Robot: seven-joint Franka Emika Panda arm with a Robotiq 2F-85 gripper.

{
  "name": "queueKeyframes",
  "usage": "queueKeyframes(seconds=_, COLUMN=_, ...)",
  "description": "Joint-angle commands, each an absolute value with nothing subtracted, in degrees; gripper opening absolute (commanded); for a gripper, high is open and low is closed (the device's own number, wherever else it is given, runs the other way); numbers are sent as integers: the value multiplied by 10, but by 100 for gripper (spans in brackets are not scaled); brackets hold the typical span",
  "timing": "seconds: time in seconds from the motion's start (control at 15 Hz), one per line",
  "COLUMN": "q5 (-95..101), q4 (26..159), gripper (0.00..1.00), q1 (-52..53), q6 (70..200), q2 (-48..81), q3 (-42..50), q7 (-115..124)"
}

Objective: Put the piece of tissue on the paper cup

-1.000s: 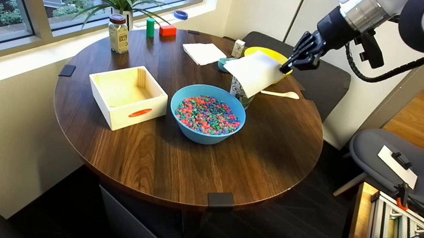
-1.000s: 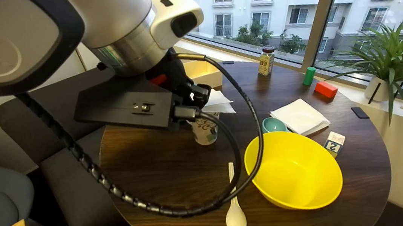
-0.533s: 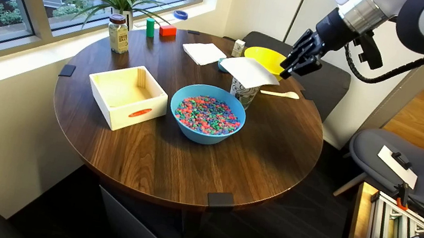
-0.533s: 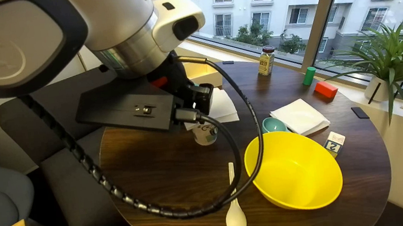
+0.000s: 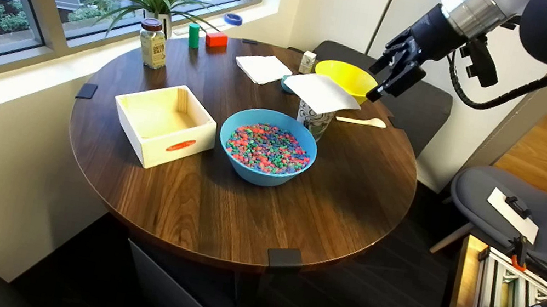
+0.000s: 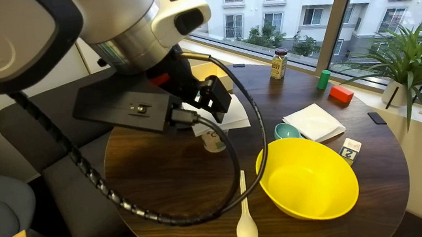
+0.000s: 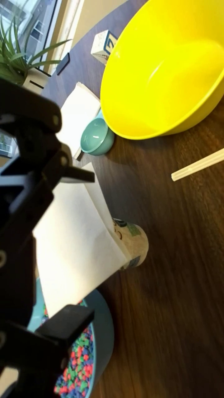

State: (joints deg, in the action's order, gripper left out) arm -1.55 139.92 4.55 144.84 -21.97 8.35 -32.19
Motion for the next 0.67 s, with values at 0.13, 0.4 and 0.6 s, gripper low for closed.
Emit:
queueKeyframes(seconds=0.13, q5=-22, q4=1414, gripper=100, q1=26, q6=1396, q2=-309, q3=46, q7=-153)
queueKeyframes(seconds=0.4, q5=-9, q4=1425, gripper=100, q1=-8, q6=1361, q2=-366, q3=15, q7=-26)
queueKeyframes(seconds=0.6, q5=-9, q4=1409, gripper=100, q1=-6, q6=1365, q2=-356, q3=19, q7=-22)
